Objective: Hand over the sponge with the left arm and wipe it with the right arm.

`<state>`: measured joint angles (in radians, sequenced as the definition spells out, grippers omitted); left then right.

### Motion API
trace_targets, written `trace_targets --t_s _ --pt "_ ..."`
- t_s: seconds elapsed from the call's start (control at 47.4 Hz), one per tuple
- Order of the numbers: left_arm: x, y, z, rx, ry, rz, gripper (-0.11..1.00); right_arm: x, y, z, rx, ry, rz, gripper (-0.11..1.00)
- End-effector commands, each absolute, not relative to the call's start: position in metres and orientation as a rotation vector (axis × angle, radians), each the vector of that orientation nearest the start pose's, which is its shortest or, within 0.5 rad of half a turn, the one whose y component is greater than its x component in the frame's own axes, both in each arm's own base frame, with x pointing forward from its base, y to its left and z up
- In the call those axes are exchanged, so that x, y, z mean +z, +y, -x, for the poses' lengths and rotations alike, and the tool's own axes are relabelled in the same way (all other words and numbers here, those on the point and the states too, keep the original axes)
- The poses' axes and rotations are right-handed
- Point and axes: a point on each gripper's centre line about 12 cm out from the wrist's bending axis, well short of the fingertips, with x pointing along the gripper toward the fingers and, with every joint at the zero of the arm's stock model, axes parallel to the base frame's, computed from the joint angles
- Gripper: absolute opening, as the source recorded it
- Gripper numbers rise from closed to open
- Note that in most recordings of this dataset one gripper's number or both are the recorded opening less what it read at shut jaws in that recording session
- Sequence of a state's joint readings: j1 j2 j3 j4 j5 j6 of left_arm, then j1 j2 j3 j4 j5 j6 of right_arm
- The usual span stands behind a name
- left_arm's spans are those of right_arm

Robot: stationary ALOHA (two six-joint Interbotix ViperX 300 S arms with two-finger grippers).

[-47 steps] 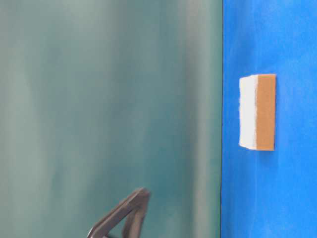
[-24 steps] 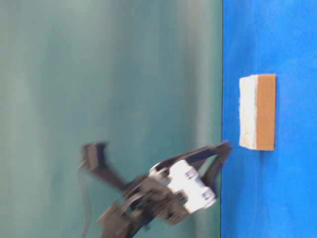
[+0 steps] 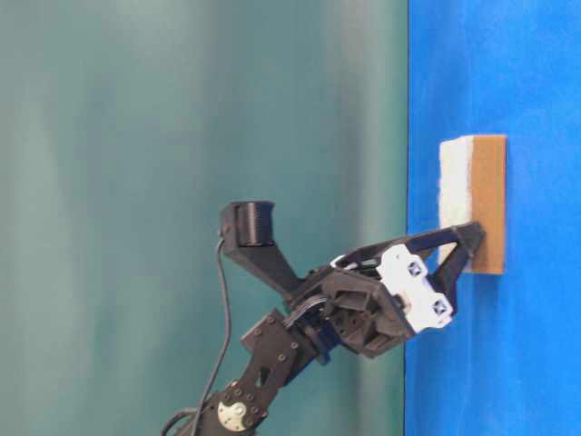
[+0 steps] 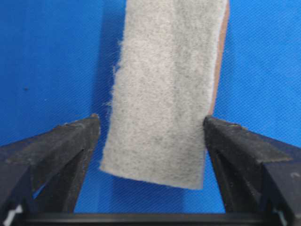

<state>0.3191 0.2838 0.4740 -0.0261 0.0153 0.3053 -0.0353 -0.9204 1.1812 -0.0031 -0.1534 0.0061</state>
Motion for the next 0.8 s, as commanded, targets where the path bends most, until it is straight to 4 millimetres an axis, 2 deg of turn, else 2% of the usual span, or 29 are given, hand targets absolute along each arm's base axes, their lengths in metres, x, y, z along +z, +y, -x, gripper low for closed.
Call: trace_targets --t_s 0.0,0.317,0.401,0.485,0.57,0.675,0.781 --pt "0.120 0.142 -0.427 0.201 0.768 -0.148 0.94 0.275 -0.009 -0.207 -0.041 0.086 -0.008 0.00" --pt "0.120 0.141 -0.428 0.213 0.780 -0.101 0.93 0.275 -0.009 -0.208 -0.041 0.087 -0.008 0.00" --pt "0.118 0.139 -0.427 0.206 0.803 -0.093 0.81 0.275 -0.009 -0.208 -0.041 0.087 -0.008 0.00" --pt "0.118 0.138 -0.426 0.203 0.809 -0.093 0.59 0.275 -0.009 -0.208 -0.041 0.089 -0.008 0.00" --pt "0.120 0.136 -0.425 0.201 0.812 -0.093 0.41 0.275 -0.009 -0.208 -0.043 0.087 -0.008 0.00" --pt "0.127 0.136 -0.424 0.204 0.799 -0.092 0.38 0.276 -0.009 -0.208 -0.041 0.084 -0.008 0.00" --pt "0.145 0.132 -0.424 0.212 0.762 -0.074 0.38 0.277 -0.009 -0.208 -0.043 0.083 -0.008 0.00"
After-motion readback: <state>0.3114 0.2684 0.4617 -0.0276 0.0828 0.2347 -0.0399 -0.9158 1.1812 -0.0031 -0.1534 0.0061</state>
